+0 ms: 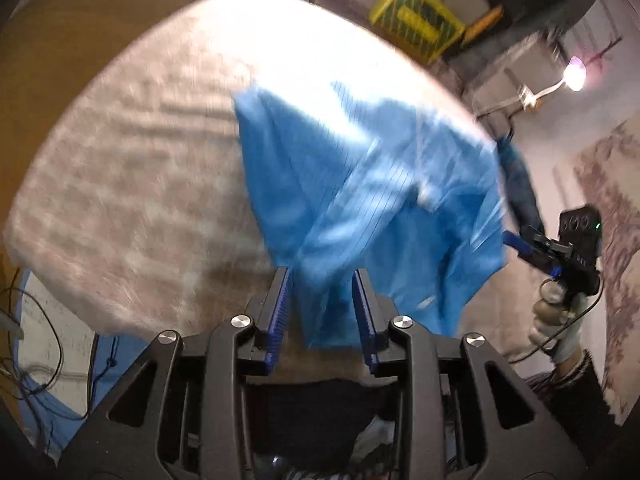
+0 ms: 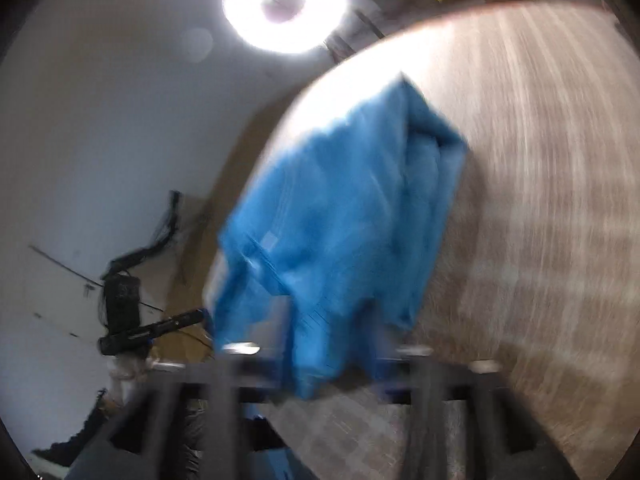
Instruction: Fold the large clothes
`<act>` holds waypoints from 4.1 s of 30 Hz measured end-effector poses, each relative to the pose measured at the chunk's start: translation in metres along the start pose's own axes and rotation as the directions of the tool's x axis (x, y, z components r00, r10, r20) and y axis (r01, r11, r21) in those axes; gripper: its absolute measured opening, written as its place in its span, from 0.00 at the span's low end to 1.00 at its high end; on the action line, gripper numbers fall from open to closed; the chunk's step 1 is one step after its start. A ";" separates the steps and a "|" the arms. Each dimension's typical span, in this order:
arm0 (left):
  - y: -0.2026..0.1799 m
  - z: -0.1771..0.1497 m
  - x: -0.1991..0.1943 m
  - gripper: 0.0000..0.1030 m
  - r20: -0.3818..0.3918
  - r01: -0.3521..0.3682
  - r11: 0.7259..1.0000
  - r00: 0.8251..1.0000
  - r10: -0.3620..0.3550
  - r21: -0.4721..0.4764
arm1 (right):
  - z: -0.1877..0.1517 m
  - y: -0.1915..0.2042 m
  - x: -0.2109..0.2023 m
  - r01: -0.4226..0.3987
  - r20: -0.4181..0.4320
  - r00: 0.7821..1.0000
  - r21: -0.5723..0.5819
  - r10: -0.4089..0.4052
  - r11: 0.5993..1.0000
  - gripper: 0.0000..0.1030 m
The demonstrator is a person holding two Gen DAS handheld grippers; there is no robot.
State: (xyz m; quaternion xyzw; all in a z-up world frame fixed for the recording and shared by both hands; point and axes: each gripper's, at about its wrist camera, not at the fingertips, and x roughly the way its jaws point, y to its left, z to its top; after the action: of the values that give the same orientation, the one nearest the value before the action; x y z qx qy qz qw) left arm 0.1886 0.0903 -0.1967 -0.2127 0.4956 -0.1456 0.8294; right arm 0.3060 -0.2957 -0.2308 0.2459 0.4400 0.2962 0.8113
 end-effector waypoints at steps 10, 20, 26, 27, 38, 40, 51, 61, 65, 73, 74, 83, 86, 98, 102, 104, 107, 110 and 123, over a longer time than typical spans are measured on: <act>-0.106 0.056 0.026 0.29 0.052 0.100 0.981 0.993 -0.110 0.168 | 0.064 -0.066 -0.005 -0.083 0.168 0.985 0.251 0.042 0.964 0.19; -0.173 0.056 0.152 0.29 -0.148 0.192 0.938 0.977 -0.155 0.288 | 0.092 -0.078 0.057 -0.056 0.052 0.998 0.172 0.048 0.984 0.15; -0.166 0.040 0.195 0.25 -0.255 0.166 0.925 0.964 -0.078 0.343 | 0.102 -0.098 0.067 -0.057 0.123 0.992 0.212 0.031 0.976 0.15; -0.164 0.039 0.194 0.24 -0.240 0.163 0.920 0.968 -0.078 0.357 | 0.106 -0.106 0.062 -0.007 0.159 0.987 0.233 -0.031 0.972 0.15; -0.169 0.054 0.167 0.24 -0.244 0.231 0.930 0.956 -0.162 0.287 | 0.124 -0.057 0.041 0.077 0.234 0.968 0.077 -0.093 0.994 0.24; -0.171 0.060 0.145 0.24 -0.205 0.241 0.921 0.961 -0.184 0.305 | 0.123 -0.029 0.060 0.101 0.183 0.979 -0.027 -0.094 0.995 0.25; -0.021 0.139 0.090 0.24 0.105 -0.081 0.996 0.992 0.075 0.049 | 0.110 -0.003 0.095 0.266 0.109 0.962 -0.194 -0.248 0.944 0.36; 0.022 0.118 0.095 0.22 0.036 -0.185 0.981 0.982 0.183 0.052 | 0.109 -0.022 0.105 0.527 0.124 0.850 -0.231 -0.512 0.818 0.24; 0.007 0.114 0.067 0.22 0.090 -0.133 0.990 0.988 0.128 0.051 | 0.103 0.007 0.077 0.484 0.151 0.875 -0.218 -0.461 0.848 0.26; -0.024 0.094 0.043 0.22 0.100 -0.053 0.991 0.994 0.041 0.119 | 0.039 0.066 0.066 0.370 0.090 0.928 -0.327 -0.361 0.870 0.29; -0.023 0.089 0.047 0.22 0.085 -0.066 0.990 0.995 0.056 0.127 | 0.026 0.064 0.071 0.380 0.067 0.922 -0.335 -0.380 0.862 0.30; 0.046 0.053 0.080 0.22 -0.062 -0.215 0.976 0.974 0.217 0.033 | -0.033 0.031 0.073 0.424 -0.055 0.883 -0.332 -0.466 0.842 0.30; 0.057 0.059 0.050 0.22 0.008 -0.207 0.978 0.978 0.207 -0.026 | -0.037 0.032 0.053 0.405 -0.059 0.896 -0.294 -0.439 0.866 0.30; 0.098 0.092 0.058 0.67 0.046 0.089 0.947 0.996 -0.079 -0.310 | -0.053 -0.007 0.025 0.205 0.015 0.978 0.153 -0.210 0.967 0.67; 0.108 0.093 0.088 0.67 -0.014 0.107 0.930 0.993 -0.120 -0.353 | -0.062 -0.012 0.041 0.162 0.022 0.985 0.175 -0.168 0.971 0.62; 0.109 0.097 0.091 0.67 0.002 0.125 0.928 0.991 -0.132 -0.351 | -0.063 -0.013 0.044 0.138 0.045 0.988 0.203 -0.150 0.969 0.62; 0.108 0.102 0.095 0.66 0.012 0.154 0.918 0.987 -0.161 -0.367 | -0.064 -0.016 0.048 0.088 0.085 0.990 0.255 -0.113 0.963 0.61; 0.101 0.100 0.104 0.13 -0.023 0.140 0.930 0.987 -0.157 -0.339 | -0.059 -0.013 0.055 0.110 0.086 0.987 0.239 -0.134 0.965 0.39; 0.037 0.036 0.071 0.03 -0.046 0.101 0.974 0.993 -0.113 -0.205 | -0.026 0.000 0.001 0.225 0.027 0.974 0.013 -0.226 0.974 0.02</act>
State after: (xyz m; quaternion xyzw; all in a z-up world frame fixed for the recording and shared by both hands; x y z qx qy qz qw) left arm 0.2552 0.0973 -0.2539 -0.3179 0.5194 -0.1449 0.7799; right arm 0.2841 -0.2919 -0.2441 0.2025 0.4548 0.1966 0.8447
